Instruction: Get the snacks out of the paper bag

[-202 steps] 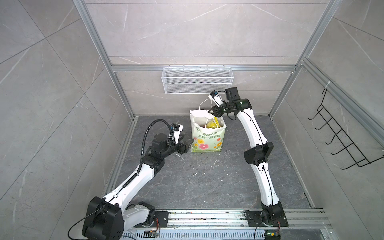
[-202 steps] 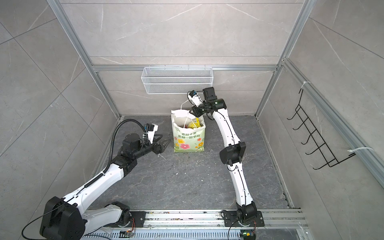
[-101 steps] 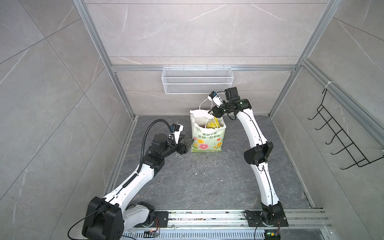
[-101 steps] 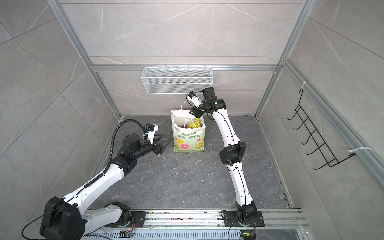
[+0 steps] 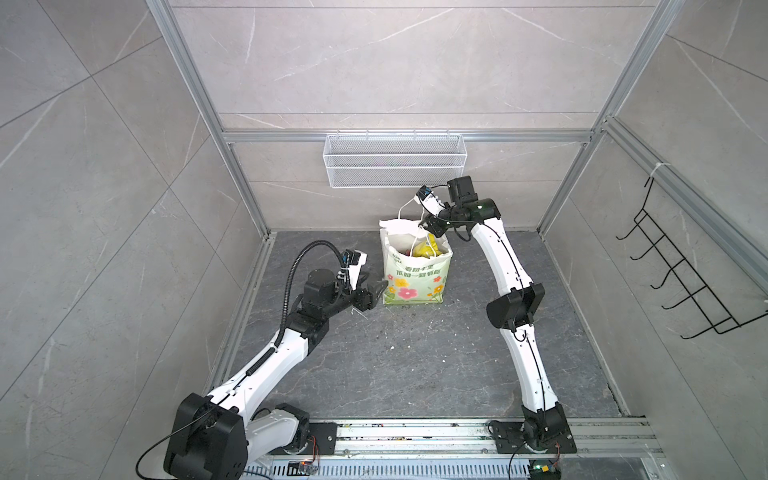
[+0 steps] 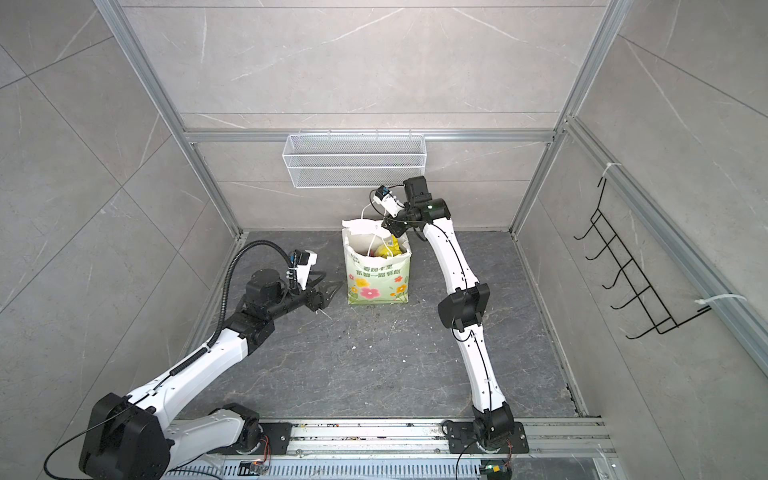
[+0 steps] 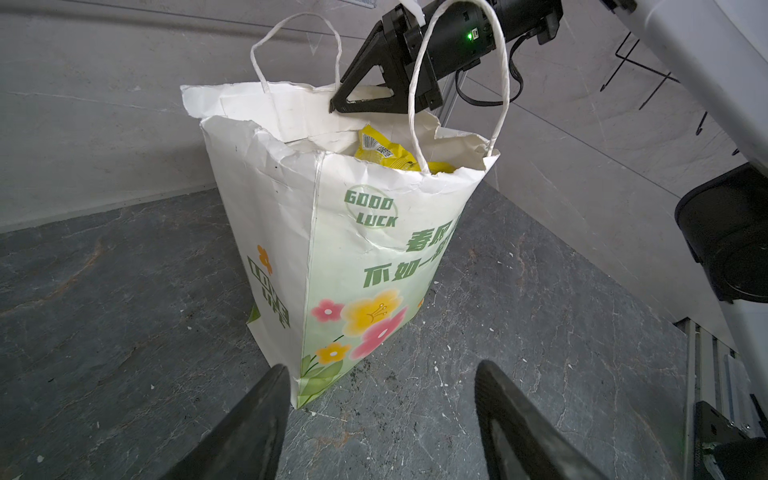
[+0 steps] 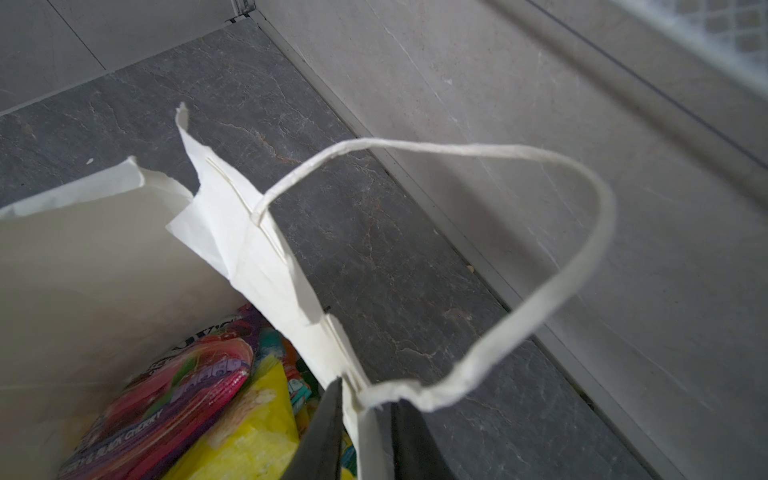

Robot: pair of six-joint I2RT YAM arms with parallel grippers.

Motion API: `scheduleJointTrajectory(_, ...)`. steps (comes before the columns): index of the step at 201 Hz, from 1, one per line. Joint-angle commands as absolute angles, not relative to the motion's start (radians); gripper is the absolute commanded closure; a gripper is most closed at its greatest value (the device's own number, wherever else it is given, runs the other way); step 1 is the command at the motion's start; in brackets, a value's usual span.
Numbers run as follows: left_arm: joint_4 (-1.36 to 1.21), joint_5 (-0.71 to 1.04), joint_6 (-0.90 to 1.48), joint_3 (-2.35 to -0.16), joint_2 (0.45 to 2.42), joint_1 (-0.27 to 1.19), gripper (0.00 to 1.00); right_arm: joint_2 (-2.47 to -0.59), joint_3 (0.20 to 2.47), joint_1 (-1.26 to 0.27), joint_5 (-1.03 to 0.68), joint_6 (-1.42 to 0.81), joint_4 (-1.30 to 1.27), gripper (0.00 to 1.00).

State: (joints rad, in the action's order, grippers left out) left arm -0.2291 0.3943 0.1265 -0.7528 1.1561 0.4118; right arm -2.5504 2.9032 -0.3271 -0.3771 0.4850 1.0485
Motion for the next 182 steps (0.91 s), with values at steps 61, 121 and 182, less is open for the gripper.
scheduleJointTrajectory(61, -0.253, 0.384, 0.102, -0.745, 1.111, 0.415, 0.28, -2.498, 2.910, -0.354, -0.367, 0.534, 1.132, 1.00)
scheduleJointTrajectory(121, -0.209, 0.363, 0.089, -0.736, 1.064, 0.415, 0.28, -2.473, 2.904, -0.368, -0.305, 0.468, 1.060, 1.00)
scheduleJointTrajectory(182, -0.221, 0.275, 0.075, -0.711, 1.055, 0.414, 0.28, -2.512, 2.917, -0.346, -0.211, 0.333, 0.911, 1.00)
